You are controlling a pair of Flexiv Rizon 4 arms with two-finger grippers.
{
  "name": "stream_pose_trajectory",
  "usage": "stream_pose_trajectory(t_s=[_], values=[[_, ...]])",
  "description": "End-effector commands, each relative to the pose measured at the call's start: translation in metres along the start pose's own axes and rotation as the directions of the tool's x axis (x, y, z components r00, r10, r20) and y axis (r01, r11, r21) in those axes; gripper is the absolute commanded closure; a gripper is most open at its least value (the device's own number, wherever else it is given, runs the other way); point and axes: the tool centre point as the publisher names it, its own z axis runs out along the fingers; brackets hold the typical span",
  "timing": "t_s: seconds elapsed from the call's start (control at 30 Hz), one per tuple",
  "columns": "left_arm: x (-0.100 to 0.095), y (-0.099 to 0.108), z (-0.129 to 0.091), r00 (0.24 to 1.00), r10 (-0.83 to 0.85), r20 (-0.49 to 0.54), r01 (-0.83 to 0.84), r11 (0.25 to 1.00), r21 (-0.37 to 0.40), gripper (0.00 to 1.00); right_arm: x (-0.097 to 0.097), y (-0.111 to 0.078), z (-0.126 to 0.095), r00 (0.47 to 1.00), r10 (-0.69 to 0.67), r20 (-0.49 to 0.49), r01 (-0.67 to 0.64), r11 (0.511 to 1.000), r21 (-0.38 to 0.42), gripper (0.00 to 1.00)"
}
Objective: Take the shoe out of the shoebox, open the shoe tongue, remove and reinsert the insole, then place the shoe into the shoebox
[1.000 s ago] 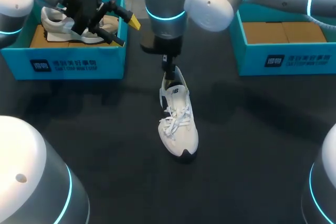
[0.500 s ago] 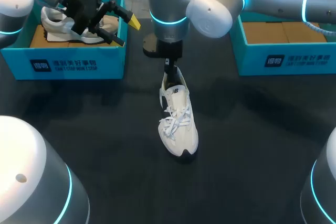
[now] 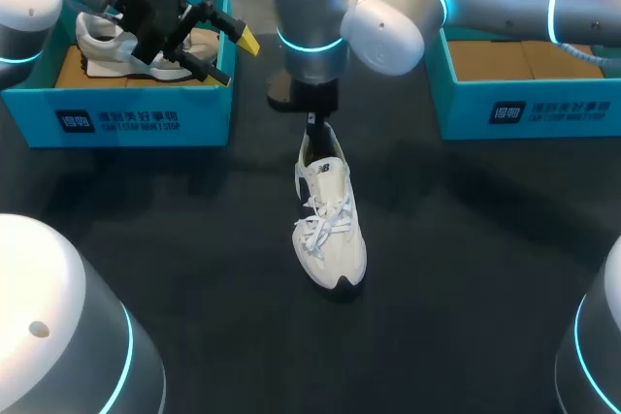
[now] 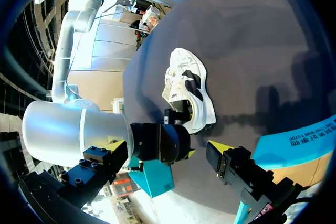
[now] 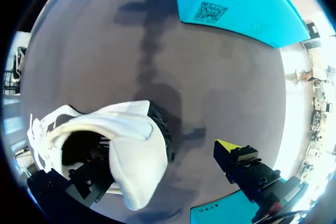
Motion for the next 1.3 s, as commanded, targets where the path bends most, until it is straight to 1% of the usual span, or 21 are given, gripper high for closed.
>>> stream_pose_trajectory(t_s=[0.03,0.07,0.1,0.13,0.17,0.3,0.37,0.43,0.5,0.57,0.6,0.63,0.67,0.93,1.07,1.1,1.17,1.3], values=[[0.0,-0.001,0.0,1.0,0.001,-0.002,-0.001,1.0,-0.001,0.0,-0.003,-0.004,-0.001,1.0,0.0,-0.009,-0.001,1.0,-0.016,0.03],[0.0,-0.001,0.0,1.0,0.001,-0.002,-0.001,1.0,-0.001,0.0,-0.004,-0.004,0.0,1.0,-0.001,-0.01,0.001,1.0,-0.016,0.18],[0.0,-0.001,0.0,1.0,0.001,-0.002,-0.001,1.0,-0.001,0.0,-0.005,-0.004,0.001,1.0,-0.007,-0.013,0.007,1.0,-0.01,0.28],[0.0,-0.001,0.0,1.0,0.001,-0.002,-0.001,1.0,-0.001,0.0,-0.004,-0.003,0.001,1.0,-0.008,-0.013,0.008,1.0,-0.01,0.44],[0.0,-0.001,0.0,1.0,0.001,-0.002,-0.001,1.0,-0.001,0.0,-0.004,-0.002,0.001,1.0,-0.007,-0.016,0.007,1.0,-0.014,0.51],[0.0,-0.001,0.0,1.0,0.001,-0.002,-0.001,1.0,-0.001,0.0,0.001,0.003,0.007,0.999,-0.01,-0.033,0.01,1.0,-0.019,0.56],[0.0,-0.001,0.0,1.0,0.001,-0.002,-0.001,1.0,-0.001,0.0,0.005,0.006,0.01,0.999,-0.019,-0.039,0.019,1.0,-0.004,0.57],[0.0,-0.001,0.0,1.0,0.001,-0.002,-0.001,1.0,-0.001,0.0,0.008,0.007,0.013,0.999,-0.015,-0.048,0.015,1.0,-0.007,0.59],[0.0,-0.001,0.0,1.0,0.001,-0.002,-0.001,1.0,-0.001,0.0,0.012,0.007,0.015,0.998,-0.01,-0.059,0.01,1.0,0.002,0.65],[0.0,-0.001,0.0,1.0,0.001,-0.002,-0.001,1.0,-0.001,0.0,0.013,0.007,0.015,0.998,-0.002,-0.059,0.002,1.0,0.004,0.72],[0.0,-0.001,0.0,1.0,0.001,-0.002,-0.001,1.0,-0.001,0.0,0.013,0.006,0.014,0.998,0.002,-0.059,-0.002,1.0,0.004,0.81],[0.0,-0.001,0.0,1.0,0.001,-0.002,-0.001,1.0,-0.001,0.0,0.013,0.006,0.013,0.998,0.006,-0.058,-0.006,1.0,0.007,0.84],[0.0,-0.001,0.0,1.0,0.001,-0.002,-0.001,1.0,-0.001,0.0,0.013,0.004,0.01,0.998,0.009,-0.058,-0.009,1.0,0.008,1.0],[0.0,-0.001,0.0,1.0,0.001,-0.002,-0.001,1.0,-0.001,0.0,0.012,0.001,-0.022,0.998,0.033,-0.046,-0.033,0.999,0.014,1.0],[0.0,-0.001,0.0,1.0,0.001,-0.002,-0.001,1.0,-0.001,0.0,0.014,-0.002,-0.048,0.999,0.008,-0.051,-0.007,1.0,0.019,1.0],[0.0,-0.001,0.0,1.0,0.001,-0.002,-0.001,1.0,-0.001,0.0,0.014,-0.003,-0.054,0.998,0.004,-0.068,-0.002,1.0,0.028,1.0],[0.0,-0.001,0.0,1.0,0.001,-0.002,-0.001,1.0,-0.001,0.0,0.014,-0.005,-0.067,0.997,-0.027,-0.068,0.028,0.999,0.017,1.0],[0.0,-0.001,0.0,1.0,0.001,-0.002,-0.001,1.0,-0.001,0.0,0.014,-0.01,-0.087,0.997,-0.041,-0.064,0.043,0.999,0.029,1.0]])
